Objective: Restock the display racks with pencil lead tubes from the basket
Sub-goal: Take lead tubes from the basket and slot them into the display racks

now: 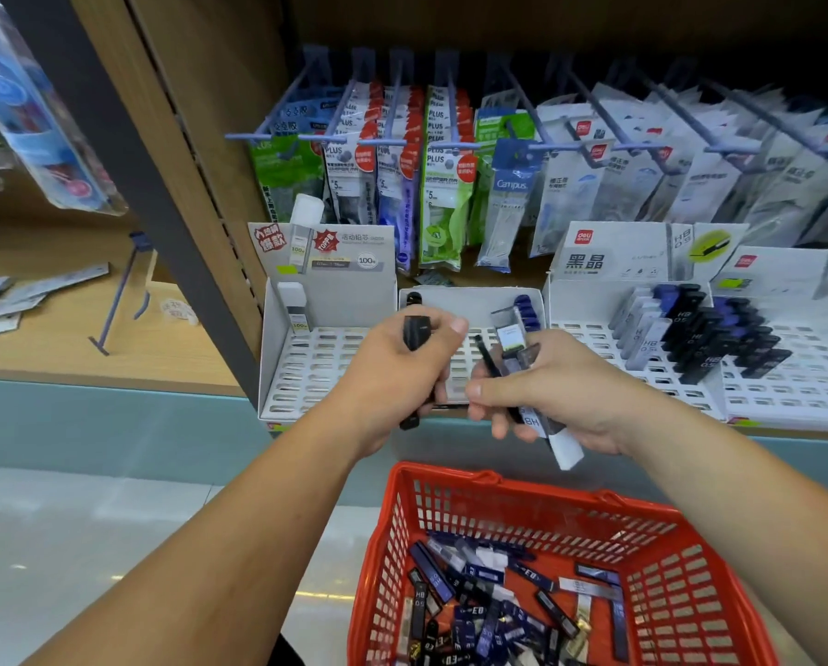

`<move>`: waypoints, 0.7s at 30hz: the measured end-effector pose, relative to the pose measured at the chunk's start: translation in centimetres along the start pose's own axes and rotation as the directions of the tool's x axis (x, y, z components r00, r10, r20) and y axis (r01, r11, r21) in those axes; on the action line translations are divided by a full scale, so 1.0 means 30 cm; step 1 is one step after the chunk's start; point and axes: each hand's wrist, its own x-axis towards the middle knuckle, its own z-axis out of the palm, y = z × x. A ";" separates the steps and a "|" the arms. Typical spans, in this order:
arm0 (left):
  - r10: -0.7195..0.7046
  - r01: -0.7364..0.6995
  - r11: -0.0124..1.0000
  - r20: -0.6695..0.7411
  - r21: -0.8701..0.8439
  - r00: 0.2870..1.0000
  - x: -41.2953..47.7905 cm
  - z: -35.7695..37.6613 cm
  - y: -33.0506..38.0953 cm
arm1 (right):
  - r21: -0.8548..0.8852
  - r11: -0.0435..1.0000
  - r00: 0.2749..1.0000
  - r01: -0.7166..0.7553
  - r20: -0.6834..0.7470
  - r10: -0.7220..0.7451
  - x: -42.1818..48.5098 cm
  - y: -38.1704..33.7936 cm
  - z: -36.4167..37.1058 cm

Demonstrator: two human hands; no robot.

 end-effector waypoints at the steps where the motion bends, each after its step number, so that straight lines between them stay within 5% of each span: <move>1: 0.007 -0.007 1.000 0.043 0.011 0.999 -0.004 0.010 0.006 | -0.030 1.000 1.000 0.000 0.017 0.000 -0.005 0.000 0.002; 4: 0.003 -0.006 0.999 0.073 0.040 0.997 -0.003 0.018 0.016 | 0.006 1.000 0.999 -0.022 0.041 0.022 -0.015 -0.006 0.008; 7: -0.022 0.023 0.999 -0.051 0.022 0.998 0.010 -0.010 0.010 | 0.199 0.978 0.995 -0.060 -0.072 0.075 -0.007 -0.002 -0.016; 12: -0.035 0.032 0.999 -0.108 -0.028 0.993 -0.001 -0.060 -0.004 | 0.374 0.927 0.987 0.030 -0.155 0.031 0.008 0.000 -0.028; 21: -0.056 0.058 0.998 -0.070 0.021 0.996 -0.031 -0.119 -0.008 | 0.409 0.900 0.931 0.151 -0.364 0.009 0.060 -0.007 0.040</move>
